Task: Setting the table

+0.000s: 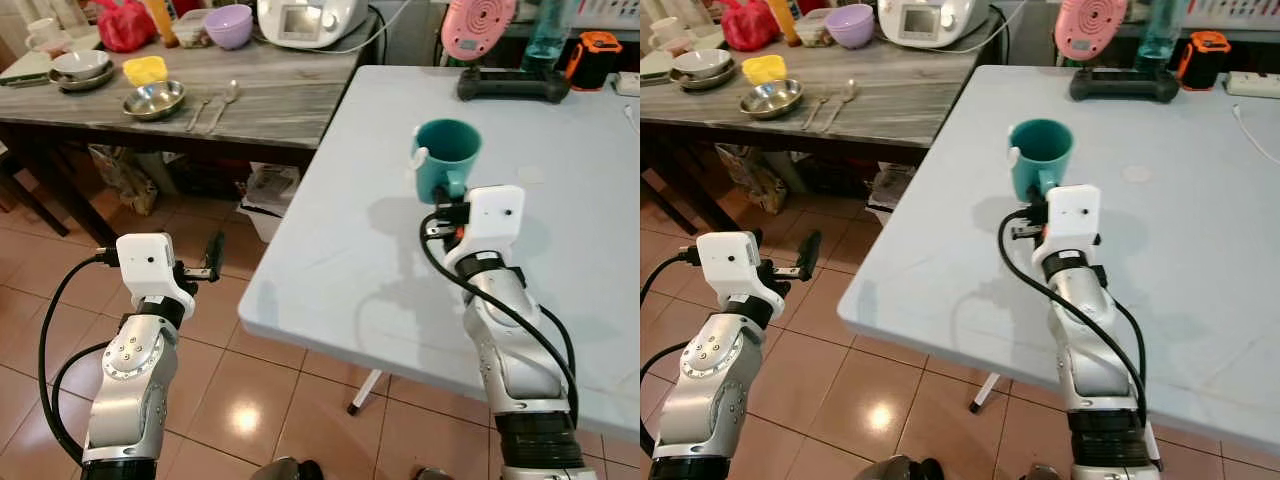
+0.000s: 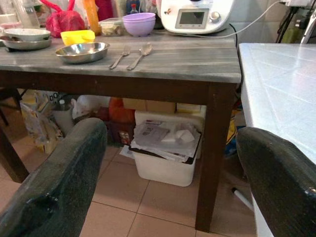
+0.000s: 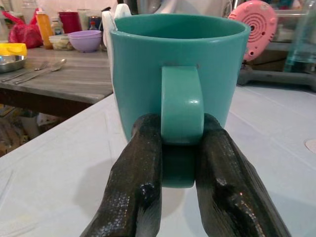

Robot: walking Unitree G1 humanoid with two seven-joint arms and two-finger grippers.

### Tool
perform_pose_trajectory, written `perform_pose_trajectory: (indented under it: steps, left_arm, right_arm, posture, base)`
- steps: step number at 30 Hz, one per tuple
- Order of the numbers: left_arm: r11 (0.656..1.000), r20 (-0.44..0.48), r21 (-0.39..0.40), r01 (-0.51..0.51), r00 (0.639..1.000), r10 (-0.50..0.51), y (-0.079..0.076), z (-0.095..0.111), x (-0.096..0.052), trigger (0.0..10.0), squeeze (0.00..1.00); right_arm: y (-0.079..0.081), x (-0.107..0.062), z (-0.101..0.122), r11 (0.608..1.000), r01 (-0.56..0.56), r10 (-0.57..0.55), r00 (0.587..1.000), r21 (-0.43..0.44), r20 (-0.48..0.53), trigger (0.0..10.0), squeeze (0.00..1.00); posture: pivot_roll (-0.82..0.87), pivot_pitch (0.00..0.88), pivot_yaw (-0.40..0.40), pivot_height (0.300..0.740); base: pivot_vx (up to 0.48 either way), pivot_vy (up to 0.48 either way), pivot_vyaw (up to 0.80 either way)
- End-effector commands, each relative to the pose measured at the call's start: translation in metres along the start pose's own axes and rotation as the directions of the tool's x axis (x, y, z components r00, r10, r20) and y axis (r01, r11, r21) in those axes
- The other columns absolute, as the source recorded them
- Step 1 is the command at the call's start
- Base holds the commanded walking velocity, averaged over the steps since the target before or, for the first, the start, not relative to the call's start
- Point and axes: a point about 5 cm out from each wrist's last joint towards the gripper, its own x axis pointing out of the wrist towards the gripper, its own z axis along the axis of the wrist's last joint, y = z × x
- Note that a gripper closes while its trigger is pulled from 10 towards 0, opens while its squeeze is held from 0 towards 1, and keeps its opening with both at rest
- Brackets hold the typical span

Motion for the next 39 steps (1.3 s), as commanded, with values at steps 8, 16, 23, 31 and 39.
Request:
perform_pose_trajectory:
  steps: [8,16,23,31,39]
  left_arm:
    - [1.0,-0.007,0.01,-0.008,1.0,0.008,0.007,-0.002,-0.001,10.0,0.0]
    - [1.0,0.0,0.01,-0.015,1.0,0.015,0.009,0.0,0.003,10.0,0.0]
    - [0.999,0.017,0.018,-0.035,0.999,0.035,0.014,0.003,0.007,10.0,0.0]
    - [0.999,0.025,0.021,-0.036,0.999,0.036,0.014,0.005,0.009,10.0,0.0]
    - [0.999,0.019,0.012,-0.032,0.999,0.032,0.011,0.003,0.009,10.0,0.0]
  right_arm:
    - [-0.002,-0.001,-0.002,1.0,0.0,0.0,1.0,-0.003,-0.006,10.0,0.0]
    - [-0.002,-0.002,-0.004,1.0,-0.008,0.008,1.0,-0.001,-0.012,10.0,0.0]
    - [-0.003,-0.002,-0.008,1.0,-0.004,0.004,1.0,0.0,-0.025,10.0,0.0]
    - [-0.001,-0.004,-0.01,1.0,0.002,-0.001,1.0,0.008,-0.029,10.0,0.0]
    - [-0.008,-0.006,-0.011,1.0,0.003,-0.003,0.999,-0.017,-0.032,10.0,0.0]
  posture:
    - [-0.1,0.106,0.144,0.74]
    - [-0.1,0.097,0.14,0.74]
    - [-0.1,0.092,0.149,0.74]
    - [-0.1,0.091,0.152,0.74]
    - [-0.11,0.099,0.149,0.74]
  base:
    - [0.0,0.356,0.0]
    - [0.0,0.375,0.0]
    - [0.0,0.414,0.0]
    - [0.0,0.442,0.0]
    - [0.0,0.452,0.0]
